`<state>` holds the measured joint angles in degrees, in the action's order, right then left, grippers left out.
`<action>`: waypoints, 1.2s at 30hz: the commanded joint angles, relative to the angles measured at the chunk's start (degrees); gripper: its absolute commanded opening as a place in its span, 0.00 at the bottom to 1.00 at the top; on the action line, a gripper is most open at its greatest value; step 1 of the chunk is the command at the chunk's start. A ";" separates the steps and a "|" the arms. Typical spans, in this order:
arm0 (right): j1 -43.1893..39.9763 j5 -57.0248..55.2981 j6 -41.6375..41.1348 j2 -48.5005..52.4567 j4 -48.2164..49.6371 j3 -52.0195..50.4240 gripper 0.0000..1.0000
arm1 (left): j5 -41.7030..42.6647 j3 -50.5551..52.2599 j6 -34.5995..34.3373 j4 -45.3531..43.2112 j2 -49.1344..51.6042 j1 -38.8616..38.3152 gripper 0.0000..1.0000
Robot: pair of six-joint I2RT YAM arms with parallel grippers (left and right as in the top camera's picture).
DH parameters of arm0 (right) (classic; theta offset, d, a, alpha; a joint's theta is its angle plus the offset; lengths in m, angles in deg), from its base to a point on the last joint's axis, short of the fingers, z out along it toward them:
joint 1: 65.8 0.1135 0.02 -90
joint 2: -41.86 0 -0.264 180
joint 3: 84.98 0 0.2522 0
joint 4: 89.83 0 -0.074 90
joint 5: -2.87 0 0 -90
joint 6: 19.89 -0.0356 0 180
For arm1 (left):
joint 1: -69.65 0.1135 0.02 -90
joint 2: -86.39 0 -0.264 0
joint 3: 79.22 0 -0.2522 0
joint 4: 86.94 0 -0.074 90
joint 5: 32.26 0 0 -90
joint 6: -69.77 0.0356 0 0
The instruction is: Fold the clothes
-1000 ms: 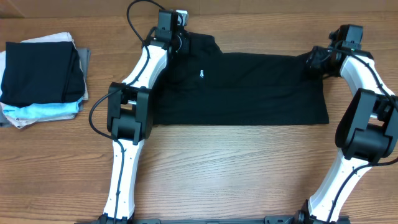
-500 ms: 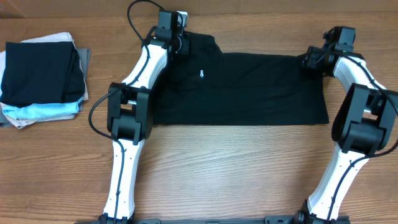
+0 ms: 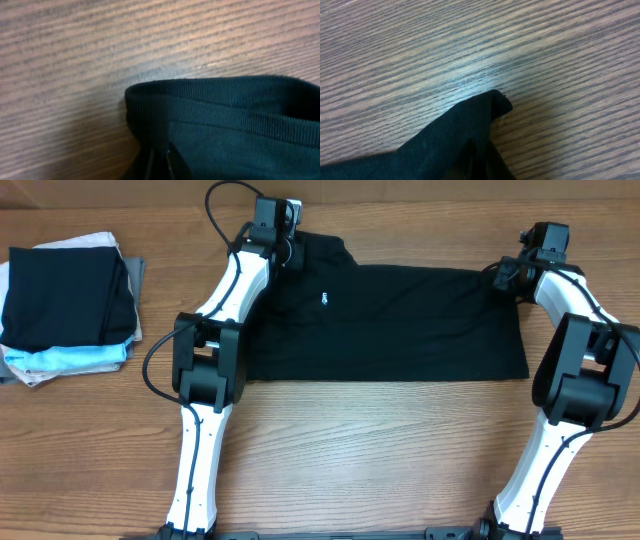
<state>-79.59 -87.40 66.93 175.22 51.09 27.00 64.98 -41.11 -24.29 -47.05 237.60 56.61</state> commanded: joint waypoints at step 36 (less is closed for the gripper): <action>-3.15 8.96 4.09 -11.58 -28.61 4.28 0.04 | -0.42 -22.14 2.82 48.89 -8.66 0.72 0.04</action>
<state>-81.38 -78.50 70.17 164.95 23.40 30.14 64.96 -61.62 -22.95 0.34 231.31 56.65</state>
